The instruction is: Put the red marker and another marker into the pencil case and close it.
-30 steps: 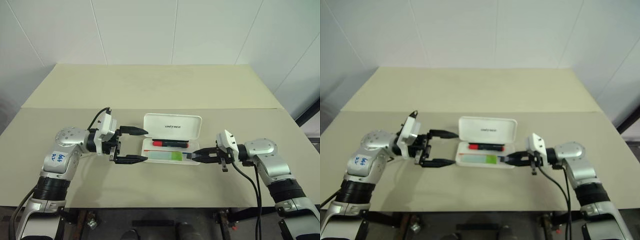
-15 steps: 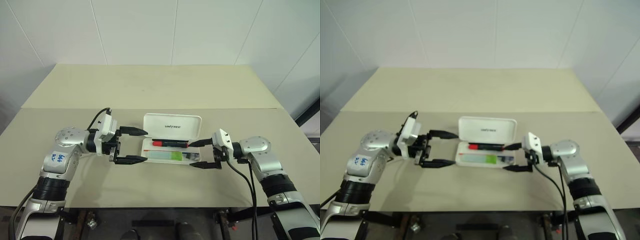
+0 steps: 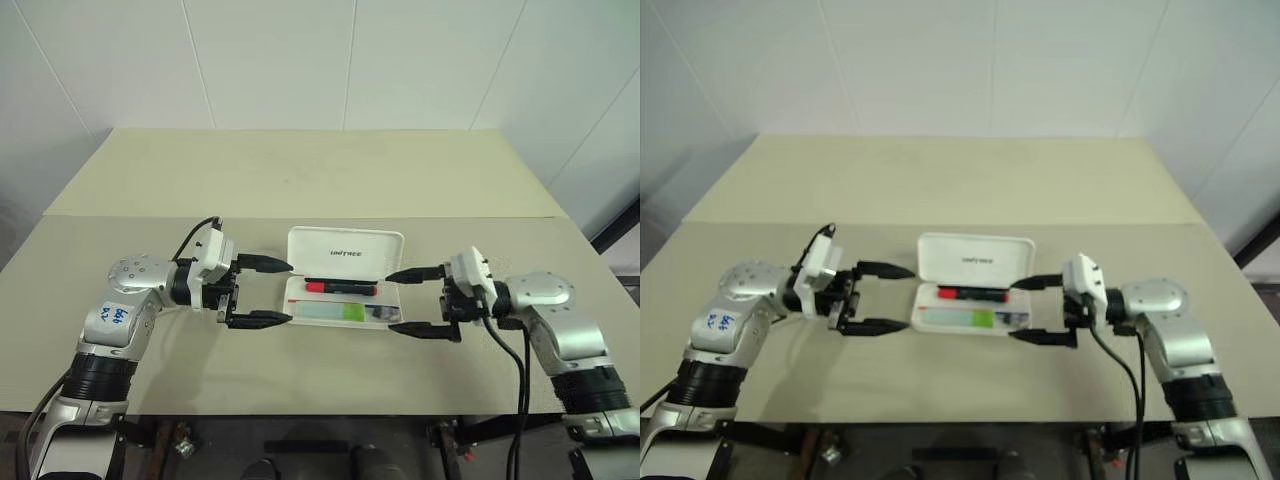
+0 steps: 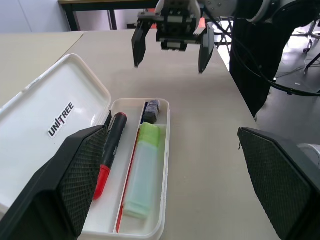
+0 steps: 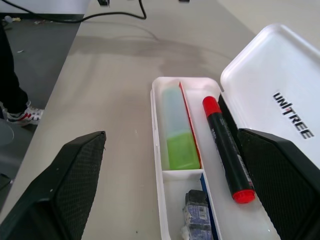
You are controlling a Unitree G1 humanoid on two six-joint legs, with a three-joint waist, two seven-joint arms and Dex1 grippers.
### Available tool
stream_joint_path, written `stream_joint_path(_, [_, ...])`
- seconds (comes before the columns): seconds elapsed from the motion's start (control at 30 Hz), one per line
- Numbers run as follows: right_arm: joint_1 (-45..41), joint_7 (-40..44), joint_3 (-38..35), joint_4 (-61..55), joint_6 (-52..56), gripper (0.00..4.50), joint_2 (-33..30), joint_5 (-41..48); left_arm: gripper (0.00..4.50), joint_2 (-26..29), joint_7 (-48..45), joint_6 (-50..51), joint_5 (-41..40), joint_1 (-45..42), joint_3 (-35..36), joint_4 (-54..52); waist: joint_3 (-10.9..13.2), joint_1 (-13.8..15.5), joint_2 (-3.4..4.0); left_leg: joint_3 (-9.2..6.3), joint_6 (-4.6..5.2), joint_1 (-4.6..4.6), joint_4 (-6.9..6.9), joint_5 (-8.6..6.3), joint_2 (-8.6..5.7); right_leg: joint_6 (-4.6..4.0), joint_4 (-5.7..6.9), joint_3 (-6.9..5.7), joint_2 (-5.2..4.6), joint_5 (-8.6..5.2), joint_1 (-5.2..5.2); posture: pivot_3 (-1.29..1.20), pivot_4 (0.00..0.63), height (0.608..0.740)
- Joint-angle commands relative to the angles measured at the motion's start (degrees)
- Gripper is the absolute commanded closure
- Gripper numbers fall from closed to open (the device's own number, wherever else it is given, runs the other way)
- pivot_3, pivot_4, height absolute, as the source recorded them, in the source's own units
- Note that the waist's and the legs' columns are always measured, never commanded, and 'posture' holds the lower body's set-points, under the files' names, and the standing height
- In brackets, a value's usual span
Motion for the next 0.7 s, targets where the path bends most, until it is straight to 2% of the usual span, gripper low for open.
stream_joint_path(0.03, [1.54, -1.56, -5.57, -3.01, 0.81, 0.04, -1.63, 3.90, 0.00, 0.15, 0.49, -0.02, -2.74, -0.51, 4.10, 2.67, 0.00, 0.01, 0.00, 0.01, 0.00, 0.01, 0.01, 0.00, 0.00, 0.00, 0.00, 0.00, 0.00, 0.00, 0.01, 0.00, 0.150, 0.740])
stream_joint_path(0.27, [2.83, -3.44, -8.37, -5.58, 2.35, 0.04, -3.11, 5.65, 0.00, 1.36, -0.46, -1.64, -2.11, 0.37, 5.81, 5.27, 0.00, -0.06, 0.00, 0.02, 0.00, 0.00, 0.01, 0.00, 0.00, 0.00, -0.01, 0.00, 0.00, 0.00, -0.01, 0.00, 0.150, 0.740])
stream_joint_path(0.3, [3.16, -3.65, -8.43, -6.06, 2.45, 0.01, -3.28, 5.69, 0.19, 1.36, -0.38, -1.72, -2.19, 0.51, 6.07, 5.36, 0.00, 0.00, 0.00, 0.01, 0.00, 0.00, 0.01, 0.00, 0.01, -0.01, -0.01, 0.00, 0.00, 0.00, -0.01, 0.00, 0.150, 0.740])
stream_joint_path(0.4, [4.18, -4.09, -8.23, -7.09, 2.14, 0.00, -3.83, 5.29, 0.91, 1.38, -0.82, -1.95, -2.46, 0.67, 6.62, 5.57, 0.00, 0.12, 0.00, 0.01, 0.00, -0.01, 0.01, 0.00, 0.00, -0.01, -0.05, -0.01, -0.01, -0.01, 0.00, 0.00, 0.150, 0.740])
stream_joint_path(0.7, [5.13, -5.70, -6.55, -7.80, 0.66, 0.00, -3.23, 3.98, 4.03, -0.25, 0.17, -2.48, -3.17, -1.25, 7.70, 7.18, 0.00, 0.04, 0.00, 0.02, 0.00, 0.00, 0.01, 0.00, 0.00, 0.00, -0.02, 0.00, 0.00, 0.00, 0.00, 0.00, 0.150, 0.740])
